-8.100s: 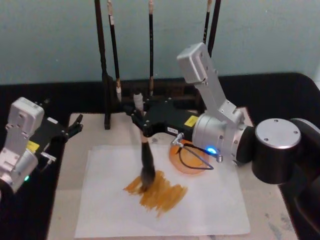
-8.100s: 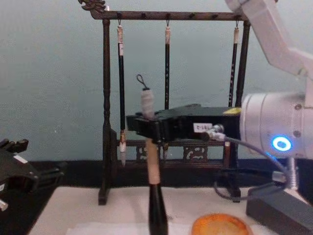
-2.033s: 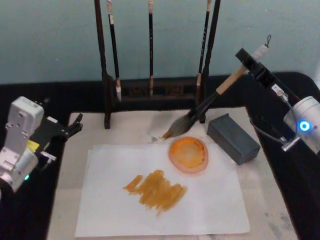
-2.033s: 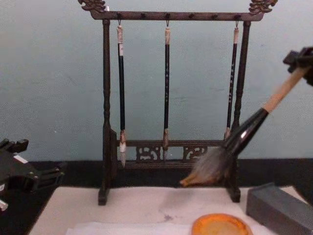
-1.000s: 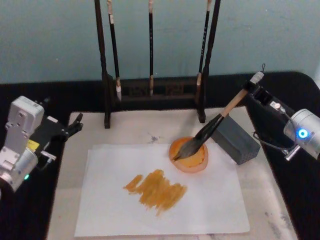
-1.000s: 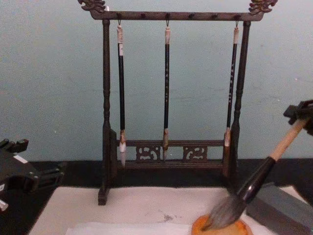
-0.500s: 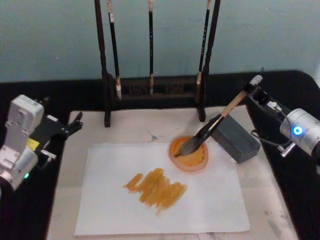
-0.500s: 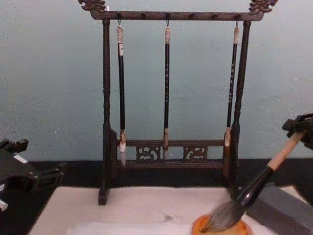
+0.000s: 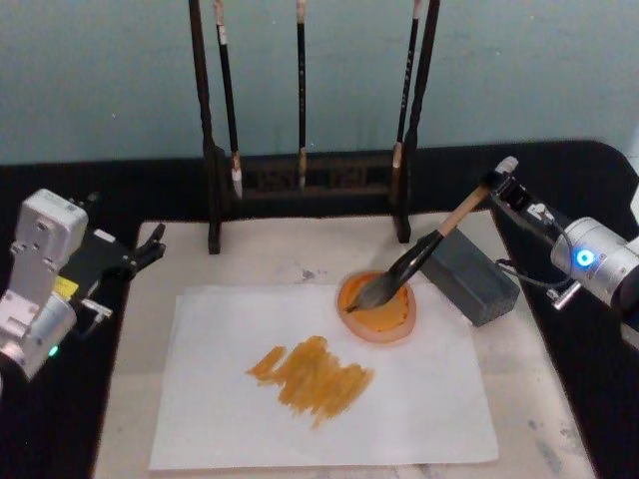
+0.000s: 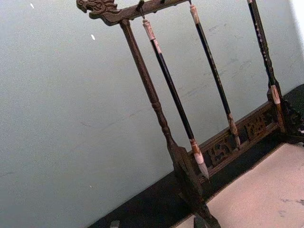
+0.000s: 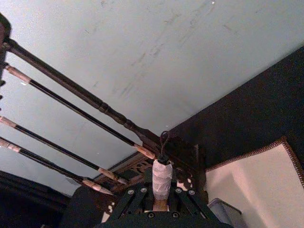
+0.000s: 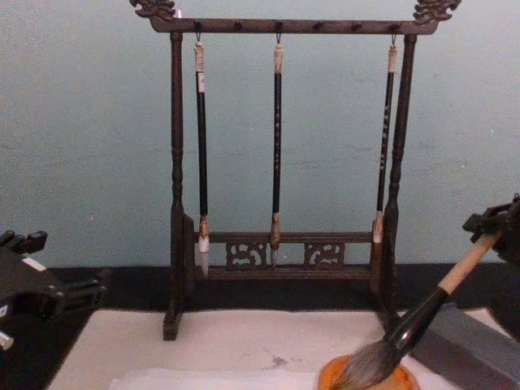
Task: Pick up the brush from the inkstone, write on the paper, then place the brush back to its original position.
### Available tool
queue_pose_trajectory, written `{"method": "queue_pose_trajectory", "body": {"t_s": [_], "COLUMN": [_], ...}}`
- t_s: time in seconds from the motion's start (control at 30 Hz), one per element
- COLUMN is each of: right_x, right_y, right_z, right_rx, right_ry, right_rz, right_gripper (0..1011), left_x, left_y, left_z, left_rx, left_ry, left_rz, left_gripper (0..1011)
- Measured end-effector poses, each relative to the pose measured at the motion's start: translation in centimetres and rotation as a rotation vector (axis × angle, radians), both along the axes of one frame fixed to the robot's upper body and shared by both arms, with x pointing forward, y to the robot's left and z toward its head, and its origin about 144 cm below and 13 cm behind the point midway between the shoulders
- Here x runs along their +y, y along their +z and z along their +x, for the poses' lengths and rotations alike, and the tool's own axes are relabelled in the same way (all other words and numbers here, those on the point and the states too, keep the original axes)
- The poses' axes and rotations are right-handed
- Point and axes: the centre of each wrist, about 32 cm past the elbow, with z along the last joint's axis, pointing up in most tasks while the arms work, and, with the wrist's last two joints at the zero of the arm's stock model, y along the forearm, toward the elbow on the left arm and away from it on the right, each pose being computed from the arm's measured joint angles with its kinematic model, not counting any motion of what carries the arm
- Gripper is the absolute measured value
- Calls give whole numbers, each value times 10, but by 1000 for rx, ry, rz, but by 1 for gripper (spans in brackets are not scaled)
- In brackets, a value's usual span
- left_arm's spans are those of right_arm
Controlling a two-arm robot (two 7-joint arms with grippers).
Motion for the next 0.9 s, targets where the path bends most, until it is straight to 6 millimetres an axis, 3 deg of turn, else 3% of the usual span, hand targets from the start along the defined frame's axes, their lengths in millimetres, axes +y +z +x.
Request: {"method": "queue_pose_trajectory", "body": {"t_s": [0.4, 0.9], "right_x": [3, 0], "right_y": [-9, -15], "right_z": [10, 9], "right_rx": [38, 97], "right_ry": [-20, -44], "right_rz": [40, 105], "right_gripper": [152, 153], "left_x": [0, 0], "left_y": [0, 0], "left_z": [0, 0], "left_rx": [0, 0], "left_ry": [0, 0], "left_rz": [0, 0], "left_gripper": [1009, 1010]}}
